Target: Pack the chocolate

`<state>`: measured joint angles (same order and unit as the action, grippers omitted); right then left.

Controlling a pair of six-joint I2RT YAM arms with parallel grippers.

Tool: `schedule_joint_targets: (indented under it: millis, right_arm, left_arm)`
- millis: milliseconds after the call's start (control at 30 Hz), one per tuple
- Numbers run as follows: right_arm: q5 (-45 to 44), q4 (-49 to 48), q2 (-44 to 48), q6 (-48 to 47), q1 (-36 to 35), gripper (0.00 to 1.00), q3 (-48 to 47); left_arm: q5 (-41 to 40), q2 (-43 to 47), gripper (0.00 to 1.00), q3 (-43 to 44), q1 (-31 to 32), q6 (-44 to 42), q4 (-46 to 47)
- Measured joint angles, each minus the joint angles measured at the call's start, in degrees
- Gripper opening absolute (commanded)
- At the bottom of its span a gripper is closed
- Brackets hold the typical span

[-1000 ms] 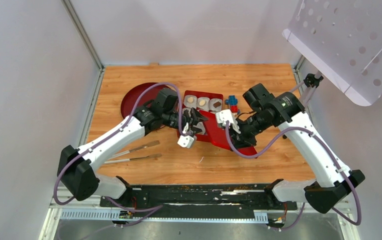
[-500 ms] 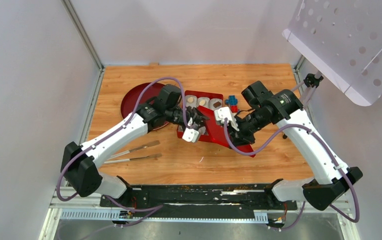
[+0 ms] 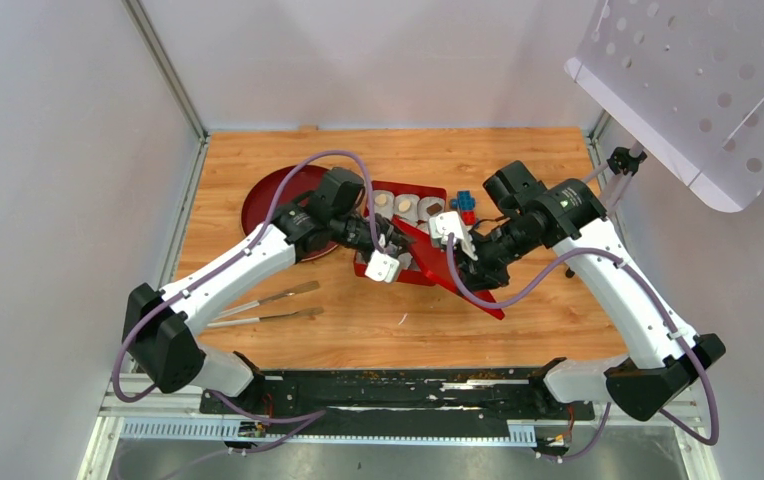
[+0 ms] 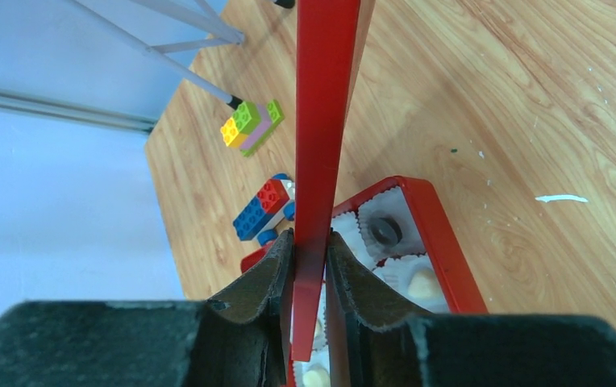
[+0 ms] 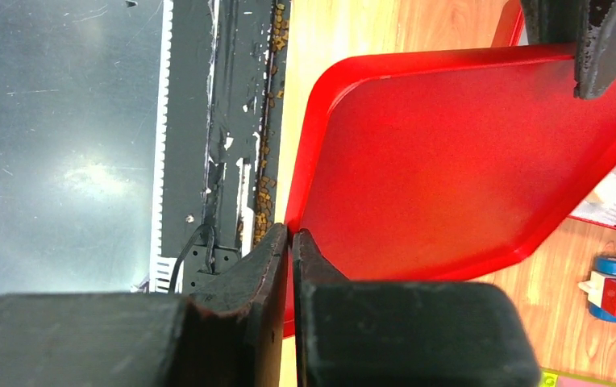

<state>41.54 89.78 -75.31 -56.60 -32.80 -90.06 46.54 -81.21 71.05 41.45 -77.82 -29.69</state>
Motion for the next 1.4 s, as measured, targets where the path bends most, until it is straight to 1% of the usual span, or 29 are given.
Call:
schedule_joint_targets:
  millis: [133,200,367,533,633,700,833,933,1033,1233,1400]
  right_arm:
    - [-0.7,-1.3,0.1,0.5,0.0,0.23,0.0]
    - [-1.6,-2.7,0.2,1.4,0.0,0.32,-0.1]
    - [-4.7,-7.0,0.6,4.2,0.6,0.44,-4.0]
    - [-8.0,-16.5,1.6,6.2,2.3,0.46,-9.1]
    - [-8.5,-21.6,1.9,8.0,4.6,0.46,-10.1]
    - [-8.8,-24.7,2.0,9.6,6.6,0.48,-9.9]
    - [-11.1,-34.8,4.1,14.7,10.7,0.59,-5.3]
    - [-13.4,-41.8,6.1,18.7,13.3,0.60,-1.2]
    - [-15.1,-47.4,6.5,22.4,15.5,0.59,-0.5]
    - [-17.4,-53.7,6.4,27.2,16.9,0.59,-0.4]
    - [-19.9,-56.3,6.4,30.4,17.3,0.60,0.3]
  left_arm:
    - [-0.4,0.0,0.23,0.0,0.0,1.0,-1.1]
    - [-0.7,0.0,0.23,0.0,0.1,1.5,-2.0]
    - [-2.1,0.1,0.22,0.7,0.0,3.7,-2.7]
    - [-3.0,1.3,0.22,0.7,0.0,9.4,-1.7]
    - [-3.6,2.1,0.22,0.7,-0.1,13.2,-0.7]
    - [-3.8,2.4,0.22,0.7,-0.4,15.7,-0.1]
    - [-4.2,2.6,0.22,0.7,-0.8,20.3,1.3]
    - [-4.4,2.7,0.22,0.7,-1.1,23.2,2.1]
    - [-4.4,2.8,0.22,0.7,-1.7,26.4,2.8]
    - [-4.2,2.8,0.22,0.7,-4.0,34.5,5.3]
    - [-3.4,2.8,0.21,0.7,-7.8,46.6,9.5]
